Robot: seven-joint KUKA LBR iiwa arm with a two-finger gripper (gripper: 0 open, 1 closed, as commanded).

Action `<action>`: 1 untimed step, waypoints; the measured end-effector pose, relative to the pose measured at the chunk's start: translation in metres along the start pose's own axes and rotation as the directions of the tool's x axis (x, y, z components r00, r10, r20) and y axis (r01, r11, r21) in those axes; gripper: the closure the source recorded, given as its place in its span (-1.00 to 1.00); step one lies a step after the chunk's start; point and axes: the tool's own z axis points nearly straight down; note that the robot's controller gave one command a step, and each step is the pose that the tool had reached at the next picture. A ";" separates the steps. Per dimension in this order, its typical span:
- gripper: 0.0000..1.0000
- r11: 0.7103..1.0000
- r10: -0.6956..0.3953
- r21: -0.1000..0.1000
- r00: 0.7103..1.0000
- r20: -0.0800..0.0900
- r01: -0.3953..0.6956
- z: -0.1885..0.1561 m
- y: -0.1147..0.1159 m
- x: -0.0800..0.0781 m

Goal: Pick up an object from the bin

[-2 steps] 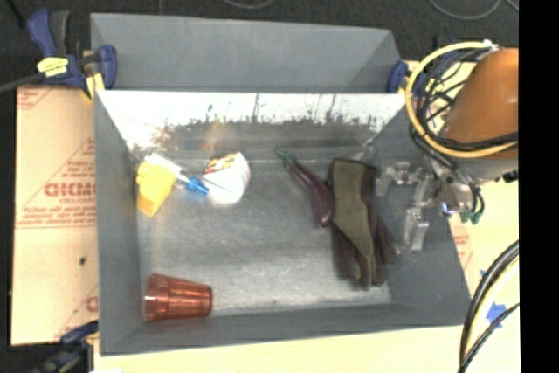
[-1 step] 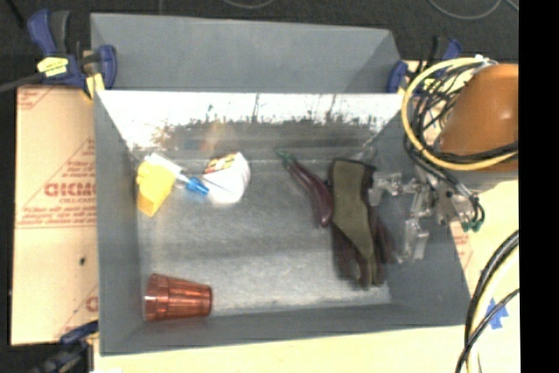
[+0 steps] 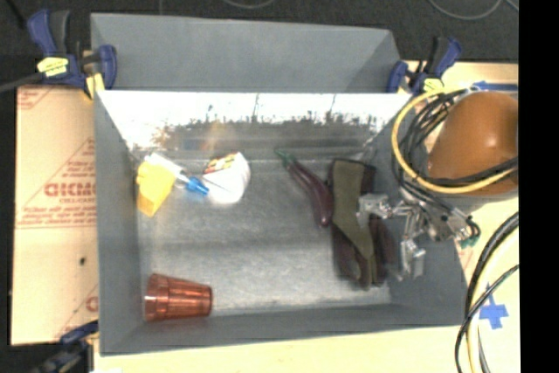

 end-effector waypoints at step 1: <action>1.00 0.917 0.398 0.001 0.917 0.010 -0.398 0.037 0.024 -0.008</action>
Offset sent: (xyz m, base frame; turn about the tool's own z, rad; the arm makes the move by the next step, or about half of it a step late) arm 0.0000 0.0000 0.0000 0.0000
